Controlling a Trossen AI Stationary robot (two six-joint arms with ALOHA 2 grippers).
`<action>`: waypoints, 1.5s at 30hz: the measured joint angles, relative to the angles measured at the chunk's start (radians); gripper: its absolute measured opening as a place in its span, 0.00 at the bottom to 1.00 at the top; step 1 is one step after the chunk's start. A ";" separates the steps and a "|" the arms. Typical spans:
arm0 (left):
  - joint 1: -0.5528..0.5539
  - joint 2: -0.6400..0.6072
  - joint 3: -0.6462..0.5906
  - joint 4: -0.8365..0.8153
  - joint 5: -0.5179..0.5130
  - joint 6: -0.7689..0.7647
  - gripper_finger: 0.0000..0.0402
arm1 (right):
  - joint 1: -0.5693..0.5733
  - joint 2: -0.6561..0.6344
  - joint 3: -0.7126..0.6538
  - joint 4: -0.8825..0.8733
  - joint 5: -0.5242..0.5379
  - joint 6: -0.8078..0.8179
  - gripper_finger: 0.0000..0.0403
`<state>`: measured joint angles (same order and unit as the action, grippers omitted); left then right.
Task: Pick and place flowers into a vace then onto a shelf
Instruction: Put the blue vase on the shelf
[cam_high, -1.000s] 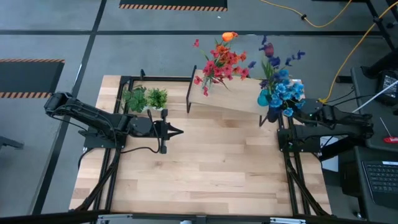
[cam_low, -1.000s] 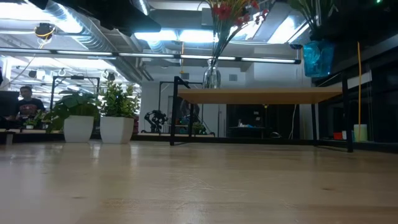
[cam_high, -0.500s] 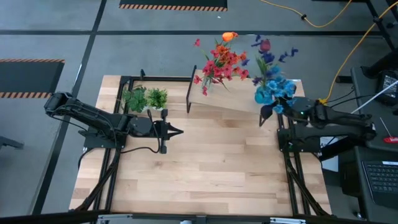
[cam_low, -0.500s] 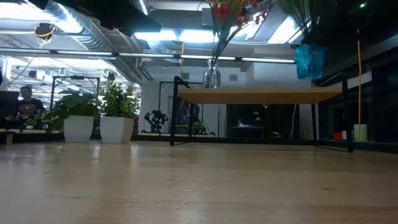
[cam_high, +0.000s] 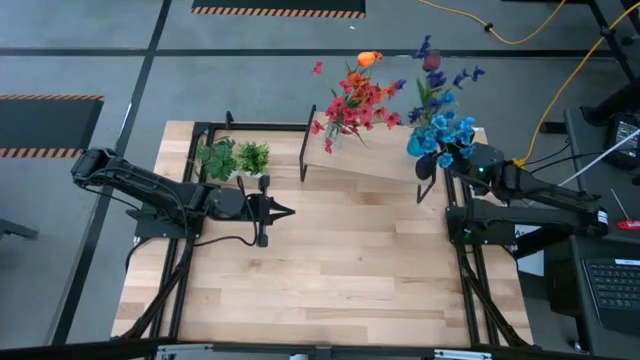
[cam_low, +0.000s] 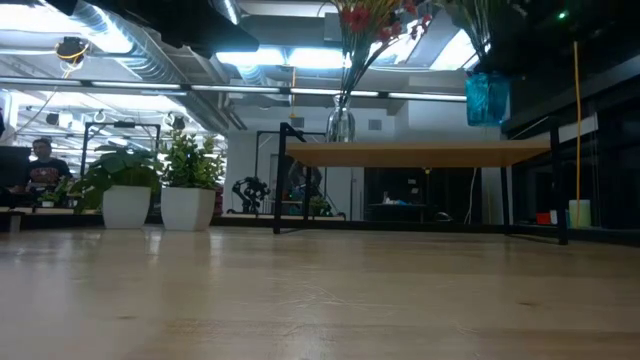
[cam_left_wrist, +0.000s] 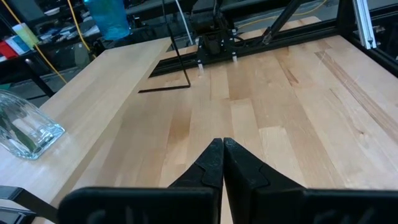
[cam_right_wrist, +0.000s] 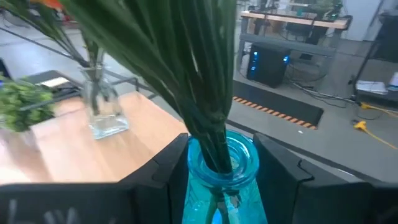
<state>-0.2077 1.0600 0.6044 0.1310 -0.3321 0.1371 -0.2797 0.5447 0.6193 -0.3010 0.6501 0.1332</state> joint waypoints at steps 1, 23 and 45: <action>0.000 0.000 0.000 0.000 0.000 0.000 0.01 | -0.009 0.011 0.000 0.009 0.000 -0.007 0.36; 0.000 0.000 0.000 0.000 0.000 0.000 0.00 | -0.211 0.203 0.000 0.164 -0.132 0.016 0.36; 0.000 0.000 0.000 0.000 0.000 0.000 0.01 | -0.214 0.272 -0.001 0.166 -0.173 0.046 0.36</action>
<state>-0.2075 1.0603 0.6044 0.1310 -0.3317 0.1371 -0.4938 0.8165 0.6179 -0.1348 0.4767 0.1791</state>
